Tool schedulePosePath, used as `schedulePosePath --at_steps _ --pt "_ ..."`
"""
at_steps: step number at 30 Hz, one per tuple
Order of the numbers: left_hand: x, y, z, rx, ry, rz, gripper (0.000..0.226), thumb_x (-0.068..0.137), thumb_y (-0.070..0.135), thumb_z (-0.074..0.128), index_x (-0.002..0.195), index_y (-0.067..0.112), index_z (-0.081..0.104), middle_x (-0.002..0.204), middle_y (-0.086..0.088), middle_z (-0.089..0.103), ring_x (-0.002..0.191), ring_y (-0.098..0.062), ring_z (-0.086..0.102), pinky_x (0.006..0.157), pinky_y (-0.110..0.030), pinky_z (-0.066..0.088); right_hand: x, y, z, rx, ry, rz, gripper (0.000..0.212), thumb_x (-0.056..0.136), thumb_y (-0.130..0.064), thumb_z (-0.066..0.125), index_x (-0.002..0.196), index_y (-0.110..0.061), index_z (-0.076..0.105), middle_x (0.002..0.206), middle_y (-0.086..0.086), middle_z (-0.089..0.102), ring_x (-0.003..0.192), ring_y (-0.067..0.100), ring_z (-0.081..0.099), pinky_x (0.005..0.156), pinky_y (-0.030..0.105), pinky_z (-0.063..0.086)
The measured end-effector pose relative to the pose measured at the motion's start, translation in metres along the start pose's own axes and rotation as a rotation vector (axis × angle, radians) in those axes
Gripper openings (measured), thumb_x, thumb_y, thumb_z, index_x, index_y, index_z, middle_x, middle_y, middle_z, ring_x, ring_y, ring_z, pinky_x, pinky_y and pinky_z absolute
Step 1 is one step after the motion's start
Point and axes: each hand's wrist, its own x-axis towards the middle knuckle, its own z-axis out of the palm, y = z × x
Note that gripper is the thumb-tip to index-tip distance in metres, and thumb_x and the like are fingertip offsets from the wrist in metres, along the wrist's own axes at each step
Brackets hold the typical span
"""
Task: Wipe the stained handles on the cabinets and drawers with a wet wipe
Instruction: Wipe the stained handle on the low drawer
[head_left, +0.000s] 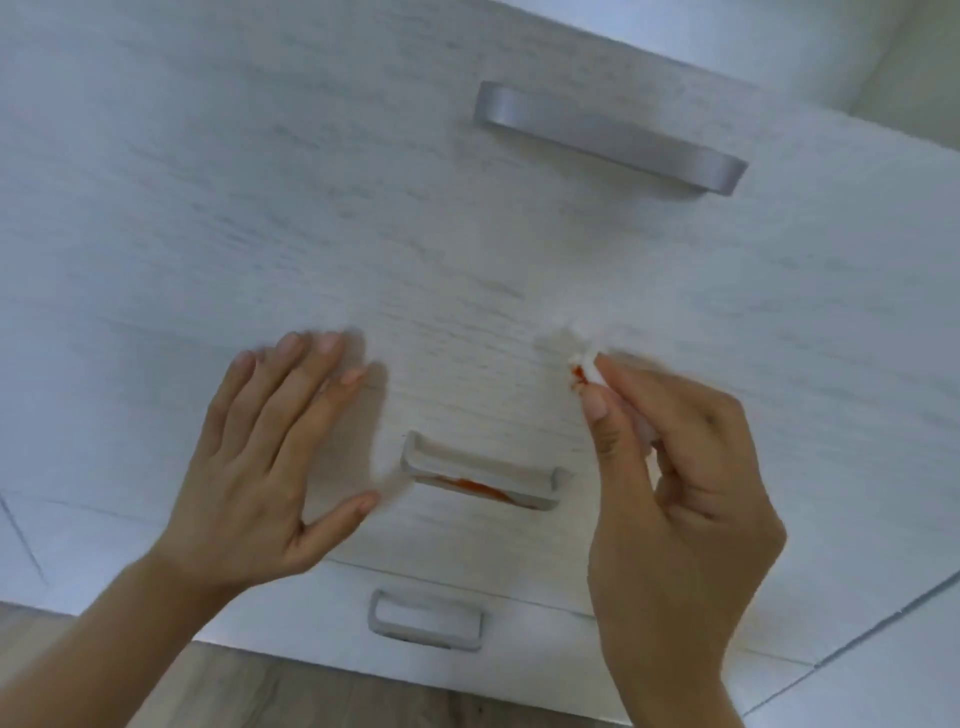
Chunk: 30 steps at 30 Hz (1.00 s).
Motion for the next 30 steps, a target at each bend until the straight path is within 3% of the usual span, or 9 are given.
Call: schedulePosePath --at_steps 8,12,18,24,30 --pt "-0.043 0.021 0.019 0.062 -0.068 -0.042 0.077 0.095 0.052 0.038 0.15 0.008 0.006 0.159 -0.006 -0.002 0.146 -0.024 -0.001 0.118 -0.046 -0.002 -0.059 0.038 -0.018 -0.103 -0.014 0.091 0.017 0.084 -0.018 0.064 0.101 -0.019 0.067 0.093 -0.008 0.061 0.081 -0.001 0.058 0.075 0.004 0.043" --pt "-0.039 0.035 0.033 0.01 -0.068 -0.054 0.078 0.095 0.053 0.037 0.15 0.008 0.005 0.159 -0.005 -0.002 0.146 -0.023 0.0 0.117 -0.048 -0.003 -0.061 0.046 -0.018 -0.103 0.011 0.187 0.018 0.082 -0.017 0.07 0.098 -0.025 0.067 0.094 -0.009 0.063 0.083 0.002 0.06 0.077 0.009 0.046" --pt "-0.044 0.044 0.052 -0.022 0.003 -0.126 0.078 0.095 0.053 0.035 0.15 0.011 0.001 0.159 0.001 -0.005 0.146 -0.019 -0.006 0.115 -0.046 -0.006 -0.063 0.041 -0.013 0.109 -0.036 0.374 0.02 0.083 -0.017 0.066 0.099 -0.026 0.071 0.099 -0.009 0.072 0.099 0.004 0.065 0.086 0.01 0.048" --pt "-0.049 0.042 0.06 -0.002 0.036 -0.118 0.078 0.094 0.055 0.033 0.151 0.013 0.0 0.159 0.002 -0.006 0.145 -0.017 -0.007 0.115 -0.044 -0.008 -0.06 0.034 -0.008 0.293 0.083 0.607 0.017 0.075 -0.018 0.069 0.085 -0.029 0.075 0.087 -0.014 0.074 0.089 -0.003 0.067 0.075 0.003 0.047" --pt "-0.049 0.045 0.067 0.051 0.071 -0.135 0.077 0.094 0.055 0.03 0.151 0.013 -0.001 0.159 0.003 -0.006 0.145 -0.017 -0.007 0.116 -0.044 -0.007 -0.065 0.033 -0.006 0.237 0.088 0.541 0.017 0.073 -0.024 0.069 0.088 -0.03 0.075 0.085 -0.01 0.073 0.085 0.002 0.067 0.074 0.005 0.047"
